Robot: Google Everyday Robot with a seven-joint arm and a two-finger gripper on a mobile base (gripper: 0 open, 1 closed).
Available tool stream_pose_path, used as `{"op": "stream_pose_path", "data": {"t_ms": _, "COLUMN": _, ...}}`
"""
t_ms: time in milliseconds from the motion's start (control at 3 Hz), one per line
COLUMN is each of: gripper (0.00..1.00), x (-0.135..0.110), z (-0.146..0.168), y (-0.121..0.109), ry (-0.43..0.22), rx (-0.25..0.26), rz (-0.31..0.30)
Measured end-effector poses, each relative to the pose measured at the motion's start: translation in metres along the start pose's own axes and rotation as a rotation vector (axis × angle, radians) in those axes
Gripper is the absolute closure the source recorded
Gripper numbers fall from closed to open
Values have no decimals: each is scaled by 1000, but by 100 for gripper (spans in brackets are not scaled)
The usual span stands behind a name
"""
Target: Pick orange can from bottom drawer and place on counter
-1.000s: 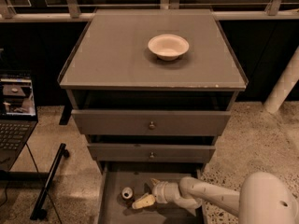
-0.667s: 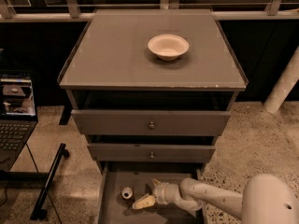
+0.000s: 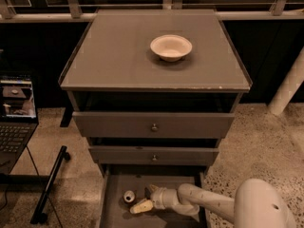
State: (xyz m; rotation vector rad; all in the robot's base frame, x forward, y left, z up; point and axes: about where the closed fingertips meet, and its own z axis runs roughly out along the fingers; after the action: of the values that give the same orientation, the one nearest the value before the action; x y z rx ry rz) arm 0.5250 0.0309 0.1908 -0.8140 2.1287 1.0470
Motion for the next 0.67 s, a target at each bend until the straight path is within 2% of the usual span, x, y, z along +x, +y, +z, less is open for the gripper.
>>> {"op": "stream_pose_path", "data": {"t_ms": 667, "gripper": 0, "x": -4, "z": 31, "y": -3, "ry": -20, "rx": -36, "rz": -7}}
